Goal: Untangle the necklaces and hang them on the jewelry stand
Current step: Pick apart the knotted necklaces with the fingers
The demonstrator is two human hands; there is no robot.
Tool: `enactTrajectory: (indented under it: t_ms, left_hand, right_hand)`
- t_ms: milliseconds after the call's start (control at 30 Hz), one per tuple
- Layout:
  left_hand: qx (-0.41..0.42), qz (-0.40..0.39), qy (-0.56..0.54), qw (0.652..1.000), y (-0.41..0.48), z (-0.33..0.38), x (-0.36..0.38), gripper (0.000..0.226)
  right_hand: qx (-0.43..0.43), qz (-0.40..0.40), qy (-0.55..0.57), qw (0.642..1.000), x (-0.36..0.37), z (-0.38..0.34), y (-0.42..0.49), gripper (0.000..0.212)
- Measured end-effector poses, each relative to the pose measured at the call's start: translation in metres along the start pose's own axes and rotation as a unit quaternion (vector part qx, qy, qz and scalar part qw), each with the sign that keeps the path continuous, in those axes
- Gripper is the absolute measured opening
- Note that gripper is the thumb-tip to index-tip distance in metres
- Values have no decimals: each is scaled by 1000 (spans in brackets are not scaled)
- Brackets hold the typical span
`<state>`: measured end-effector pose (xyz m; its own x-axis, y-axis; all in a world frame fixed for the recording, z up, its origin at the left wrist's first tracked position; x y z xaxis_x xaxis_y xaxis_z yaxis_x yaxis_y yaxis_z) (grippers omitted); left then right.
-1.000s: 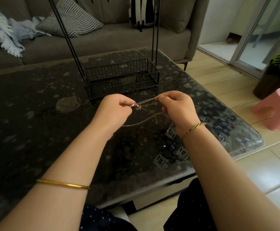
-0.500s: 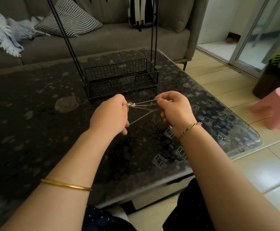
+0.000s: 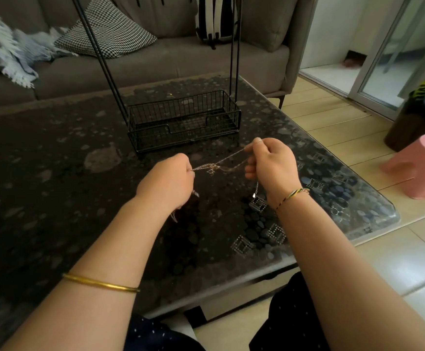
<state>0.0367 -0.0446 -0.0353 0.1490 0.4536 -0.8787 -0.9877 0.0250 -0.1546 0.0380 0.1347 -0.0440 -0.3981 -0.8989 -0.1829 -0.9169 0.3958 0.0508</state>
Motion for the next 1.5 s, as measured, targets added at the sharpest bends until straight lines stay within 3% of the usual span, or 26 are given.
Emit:
enactTrajectory:
  t_ms: [167, 300, 567, 633, 733, 900, 1167, 1300, 1500]
  left_hand:
    - [-21, 2, -180, 983, -2, -2, -5, 15]
    - [-88, -8, -320, 943, -5, -3, -7, 9]
    - [-73, -26, -370, 926, -9, 1, -10, 11]
    - [-70, -29, -358, 931, -9, 2, -10, 12]
    - [-69, -40, -351, 933, -9, 3, -10, 16]
    - [-82, -51, -337, 936, -10, 4, -6, 19]
    - [-29, -42, -200, 978, -8, 4, -3, 22]
    - [-28, -22, -207, 978, -9, 2, -6, 8]
    - [-56, 6, -283, 957, -5, 0, -9, 14]
  right_hand:
    - [25, -54, -74, 995, 4, 3, -4, 23]
    - [14, -98, -184, 978, 8, 3, -7, 22]
    - [-52, -109, -284, 951, 14, -4, -11, 23]
    - [-32, -103, -218, 970, 14, -6, -11, 22]
    - [53, -111, 10, 992, 17, -7, -15, 19]
    - [120, -123, 234, 957, 20, -13, -19, 19]
    - [94, -30, 168, 981, 3, -8, -12, 10]
    - [109, -2, 162, 981, -2, -4, -13, 6]
    - [161, -5, 187, 969, -3, -2, -17, 15]
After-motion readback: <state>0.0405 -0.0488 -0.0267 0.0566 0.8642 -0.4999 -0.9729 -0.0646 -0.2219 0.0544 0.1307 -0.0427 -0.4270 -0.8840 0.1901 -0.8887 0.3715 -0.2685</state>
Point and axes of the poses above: each hand's wrist, its own y-axis towards the middle knuckle, its own x-axis out of the palm, z = x × y, the point moved 6 cm from there along y, towards the middle knuckle, and after that the axes turned 1 degree about -x, right-handed, at the moved point
